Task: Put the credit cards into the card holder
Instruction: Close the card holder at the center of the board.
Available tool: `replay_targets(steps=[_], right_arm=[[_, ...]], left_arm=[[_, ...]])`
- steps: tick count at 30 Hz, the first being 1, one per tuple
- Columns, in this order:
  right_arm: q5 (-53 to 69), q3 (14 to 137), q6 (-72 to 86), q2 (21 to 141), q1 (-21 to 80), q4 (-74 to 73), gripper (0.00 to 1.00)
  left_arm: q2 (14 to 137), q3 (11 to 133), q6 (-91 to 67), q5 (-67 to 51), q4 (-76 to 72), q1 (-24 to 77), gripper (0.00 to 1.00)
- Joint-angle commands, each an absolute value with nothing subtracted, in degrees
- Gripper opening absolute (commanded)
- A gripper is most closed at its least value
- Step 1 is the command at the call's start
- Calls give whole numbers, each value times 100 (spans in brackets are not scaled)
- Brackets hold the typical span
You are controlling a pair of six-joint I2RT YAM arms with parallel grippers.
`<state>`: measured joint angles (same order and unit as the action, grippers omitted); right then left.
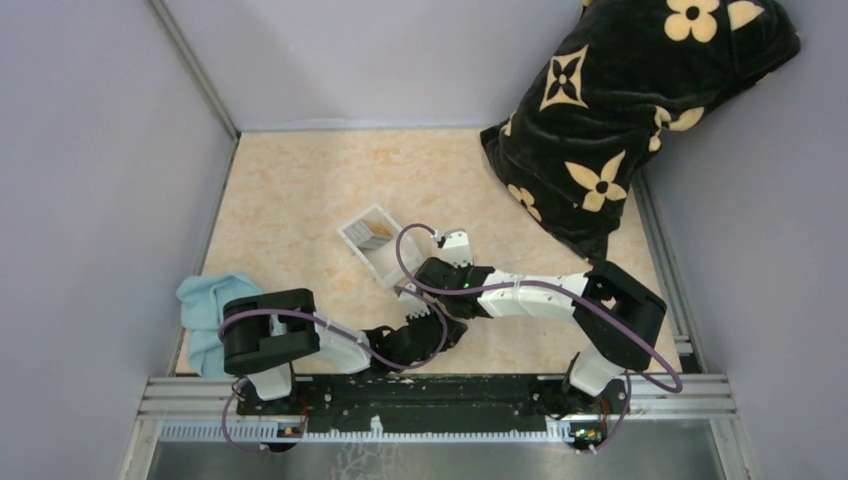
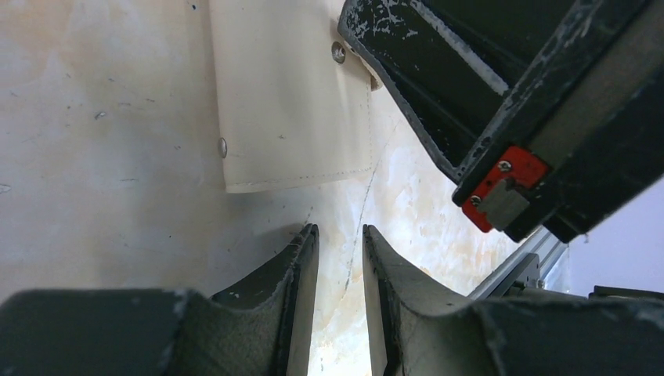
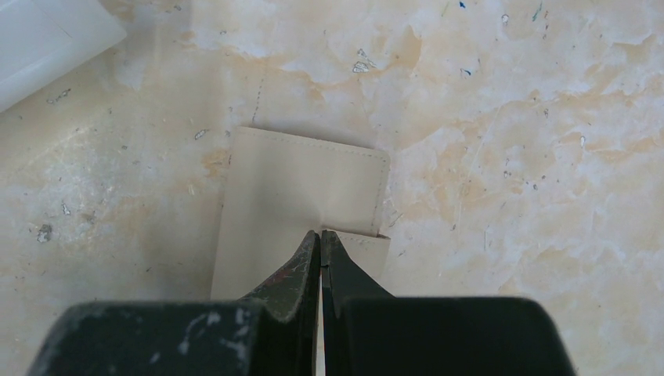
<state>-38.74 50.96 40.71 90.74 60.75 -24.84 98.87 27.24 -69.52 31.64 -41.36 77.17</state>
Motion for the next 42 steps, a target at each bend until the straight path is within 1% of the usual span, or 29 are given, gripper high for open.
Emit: replay_targets(steps=[1, 19, 29, 42], right_arm=[[-3808, 4999, 4188, 8909, 6152, -2253, 0], [-3872, 4816, 4365, 8847, 6152, -2008, 0], [-3932, 4784, 4451, 8599, 6152, -1967, 0], [-3856, 4549, 4596, 8604, 6196, -1703, 0]], left_arm=[[10232, 2496, -7157, 3335, -3589, 7748, 36], [10473, 2453, -7197, 3273, -3799, 7743, 36], [10387, 2265, -7414, 3340, -3760, 7752, 36], [10393, 2296, -7400, 3349, -3753, 7750, 36]])
